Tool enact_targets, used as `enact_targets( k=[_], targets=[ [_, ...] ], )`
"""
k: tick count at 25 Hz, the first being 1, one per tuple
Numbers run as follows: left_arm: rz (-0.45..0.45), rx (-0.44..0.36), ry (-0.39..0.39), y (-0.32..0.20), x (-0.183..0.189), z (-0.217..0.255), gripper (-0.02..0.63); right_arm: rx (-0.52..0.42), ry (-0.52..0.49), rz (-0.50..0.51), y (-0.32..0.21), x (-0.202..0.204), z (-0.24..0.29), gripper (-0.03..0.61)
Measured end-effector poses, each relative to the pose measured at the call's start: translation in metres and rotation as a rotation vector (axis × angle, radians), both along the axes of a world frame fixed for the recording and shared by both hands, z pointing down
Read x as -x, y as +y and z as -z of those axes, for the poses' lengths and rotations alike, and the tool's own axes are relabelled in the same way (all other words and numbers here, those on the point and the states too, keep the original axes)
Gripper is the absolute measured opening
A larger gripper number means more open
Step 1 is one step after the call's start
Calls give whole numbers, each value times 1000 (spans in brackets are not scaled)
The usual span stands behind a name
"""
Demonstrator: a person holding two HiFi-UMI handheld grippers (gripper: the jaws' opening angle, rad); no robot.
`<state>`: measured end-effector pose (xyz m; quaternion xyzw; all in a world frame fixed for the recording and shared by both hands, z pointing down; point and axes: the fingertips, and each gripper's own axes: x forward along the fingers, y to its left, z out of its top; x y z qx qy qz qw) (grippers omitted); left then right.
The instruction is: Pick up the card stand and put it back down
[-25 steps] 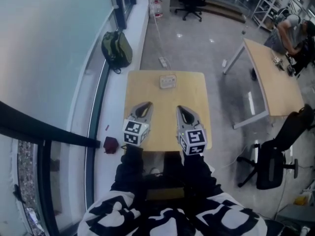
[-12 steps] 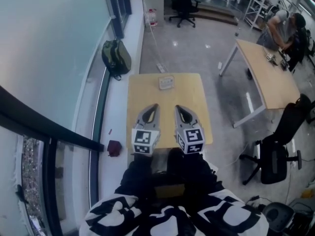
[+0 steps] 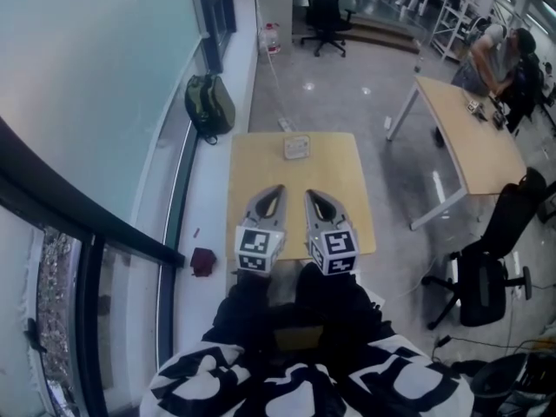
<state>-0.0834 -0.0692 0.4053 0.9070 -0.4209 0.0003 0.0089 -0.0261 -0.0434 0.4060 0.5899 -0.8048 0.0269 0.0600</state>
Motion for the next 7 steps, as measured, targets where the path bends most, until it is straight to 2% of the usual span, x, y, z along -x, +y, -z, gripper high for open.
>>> enact_targets(
  k=[7],
  targets=[
    [-10,10,-21,27,-7,2,10,-1,6,-13,30,-8,4,20]
  ],
)
